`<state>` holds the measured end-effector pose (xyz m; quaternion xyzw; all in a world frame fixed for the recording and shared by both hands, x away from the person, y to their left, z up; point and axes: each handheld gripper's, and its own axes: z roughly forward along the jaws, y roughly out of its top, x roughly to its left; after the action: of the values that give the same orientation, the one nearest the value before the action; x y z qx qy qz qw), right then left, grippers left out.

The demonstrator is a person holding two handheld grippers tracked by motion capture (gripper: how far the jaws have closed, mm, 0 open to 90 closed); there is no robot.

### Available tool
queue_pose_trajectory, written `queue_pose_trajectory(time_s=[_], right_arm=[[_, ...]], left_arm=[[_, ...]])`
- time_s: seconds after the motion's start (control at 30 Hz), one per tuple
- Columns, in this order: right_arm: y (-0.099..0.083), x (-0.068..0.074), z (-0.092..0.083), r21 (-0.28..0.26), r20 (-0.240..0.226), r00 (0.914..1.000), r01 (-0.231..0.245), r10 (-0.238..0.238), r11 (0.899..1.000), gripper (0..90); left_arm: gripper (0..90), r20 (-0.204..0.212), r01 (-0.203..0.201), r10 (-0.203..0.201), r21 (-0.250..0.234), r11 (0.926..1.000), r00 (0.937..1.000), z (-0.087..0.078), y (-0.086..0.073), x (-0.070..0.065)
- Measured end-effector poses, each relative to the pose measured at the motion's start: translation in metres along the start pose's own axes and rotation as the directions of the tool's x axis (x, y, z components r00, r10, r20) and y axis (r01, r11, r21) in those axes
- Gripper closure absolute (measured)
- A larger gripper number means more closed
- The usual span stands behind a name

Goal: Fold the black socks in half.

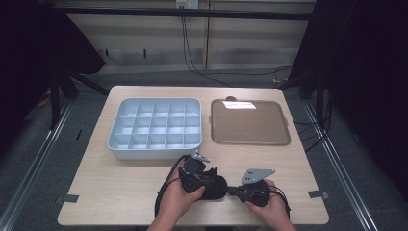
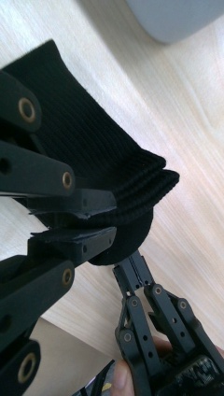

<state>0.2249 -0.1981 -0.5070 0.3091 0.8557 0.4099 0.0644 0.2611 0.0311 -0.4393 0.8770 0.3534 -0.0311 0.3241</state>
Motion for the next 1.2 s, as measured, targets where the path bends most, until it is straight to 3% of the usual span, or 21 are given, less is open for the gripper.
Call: queue_pose_trajectory(time_s=[0.23,0.63,0.8,1.03,1.2], right_arm=[[0.0,0.0,0.0,-0.001,-0.001,1.0,0.0,0.0,1.0,89.4],[0.0,0.0,0.001,-0.004,-0.002,1.0,-0.002,0.002,1.0,89.4],[0.0,0.001,0.001,-0.005,0.001,1.0,0.0,0.0,1.0,89.4],[0.0,0.0,0.001,-0.005,0.002,1.0,0.0,0.0,1.0,89.4],[0.0,0.0,0.001,-0.006,0.001,1.0,0.001,-0.001,1.0,89.5]], left_arm=[[81.2,0.01,-0.013,0.013,0.014,0.9998,0.9999,0.012,-0.002,-0.004],[80.7,0.024,-0.02,0.02,0.008,0.9998,0.9995,0.016,-0.003,-0.012],[78.6,0.042,-0.028,0.027,0.031,0.9991,0.9988,0.025,-0.005,-0.011],[69.5,0.053,-0.029,0.028,0.021,0.9994,0.9982,0.024,-0.007,-0.013],[60.4,0.042,-0.024,0.025,-0.016,0.9996,0.9988,0.01,-0.007,-0.008]])
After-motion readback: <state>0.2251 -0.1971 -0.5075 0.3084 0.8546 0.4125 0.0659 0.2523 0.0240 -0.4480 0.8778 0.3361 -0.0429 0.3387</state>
